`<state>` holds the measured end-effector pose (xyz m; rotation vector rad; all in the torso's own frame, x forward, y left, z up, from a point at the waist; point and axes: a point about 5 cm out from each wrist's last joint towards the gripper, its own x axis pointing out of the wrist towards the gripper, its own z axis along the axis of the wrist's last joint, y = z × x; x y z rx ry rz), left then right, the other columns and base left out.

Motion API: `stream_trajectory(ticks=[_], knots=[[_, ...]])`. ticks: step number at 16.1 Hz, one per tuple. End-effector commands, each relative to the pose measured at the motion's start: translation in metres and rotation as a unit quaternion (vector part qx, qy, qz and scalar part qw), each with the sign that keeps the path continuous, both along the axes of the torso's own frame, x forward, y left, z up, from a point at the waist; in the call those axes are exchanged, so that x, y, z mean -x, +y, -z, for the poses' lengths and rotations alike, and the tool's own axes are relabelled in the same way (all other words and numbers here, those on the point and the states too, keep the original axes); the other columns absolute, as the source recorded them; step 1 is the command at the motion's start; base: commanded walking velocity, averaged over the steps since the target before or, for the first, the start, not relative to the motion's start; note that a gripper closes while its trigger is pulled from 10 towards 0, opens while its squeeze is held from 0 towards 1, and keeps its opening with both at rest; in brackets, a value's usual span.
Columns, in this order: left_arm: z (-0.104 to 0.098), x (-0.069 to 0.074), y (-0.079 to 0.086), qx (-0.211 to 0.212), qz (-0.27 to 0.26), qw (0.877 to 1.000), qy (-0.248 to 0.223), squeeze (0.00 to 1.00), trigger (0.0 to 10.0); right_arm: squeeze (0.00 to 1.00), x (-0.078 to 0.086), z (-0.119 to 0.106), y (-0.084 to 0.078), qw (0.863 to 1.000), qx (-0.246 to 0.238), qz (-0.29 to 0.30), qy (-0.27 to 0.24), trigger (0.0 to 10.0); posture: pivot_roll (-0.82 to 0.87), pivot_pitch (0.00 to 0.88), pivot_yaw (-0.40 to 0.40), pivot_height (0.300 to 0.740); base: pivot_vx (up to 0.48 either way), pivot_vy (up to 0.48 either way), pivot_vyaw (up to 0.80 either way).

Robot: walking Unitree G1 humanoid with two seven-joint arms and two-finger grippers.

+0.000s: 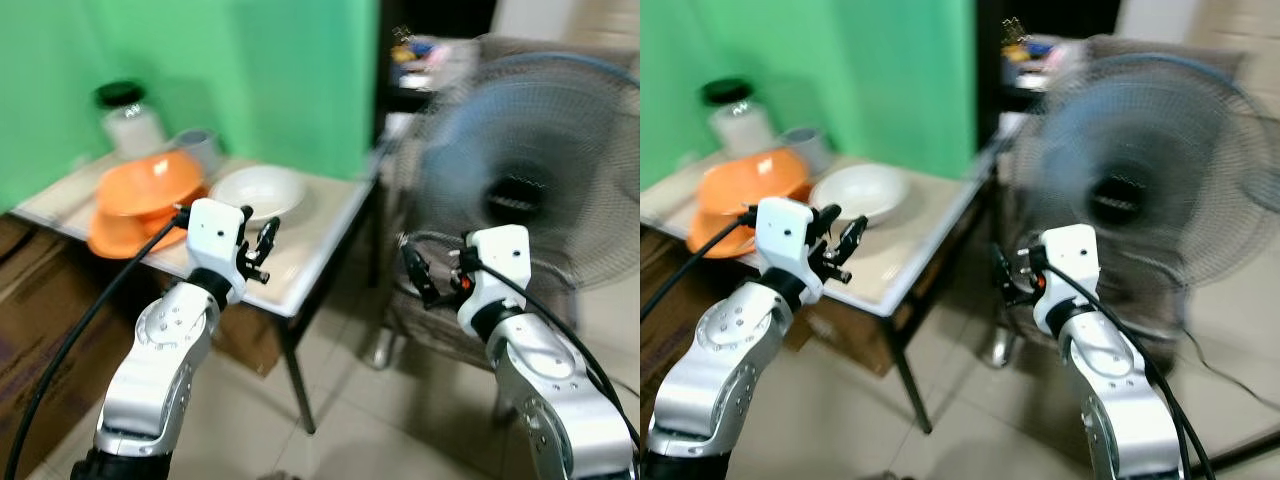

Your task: Setting the table

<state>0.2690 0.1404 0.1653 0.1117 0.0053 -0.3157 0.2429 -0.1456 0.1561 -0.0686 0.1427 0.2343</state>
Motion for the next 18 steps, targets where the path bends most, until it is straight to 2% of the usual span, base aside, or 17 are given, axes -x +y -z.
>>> stream_trajectory(ticks=[1, 2, 18], knots=[[-0.0011, 0.0004, 0.0032, 0.000, -0.004, 1.000, 0.001, 0.00, 10.0, 1.00, -0.0028, -0.0017, 0.0042, 1.000, -0.001, -0.011, -0.003, 10.0, 0.03, 0.000, 0.071, 0.740, 0.289, 0.000, 0.80], [-0.0011, 0.0004, 0.0034, 0.000, -0.004, 1.000, 0.001, 0.00, 10.0, 1.00, -0.0032, -0.0021, 0.0048, 1.000, -0.002, -0.013, -0.005, 10.0, 0.03, 0.000, 0.070, 0.740, 0.296, 0.000, 0.80], [-0.0003, 0.0049, 0.0059, -0.007, 0.007, 1.000, 0.003, 0.00, 10.0, 1.00, -0.0045, -0.0007, 0.0101, 1.000, -0.004, -0.023, -0.014, 10.0, 0.05, 0.000, 0.065, 0.740, 0.306, 0.000, 0.00]])
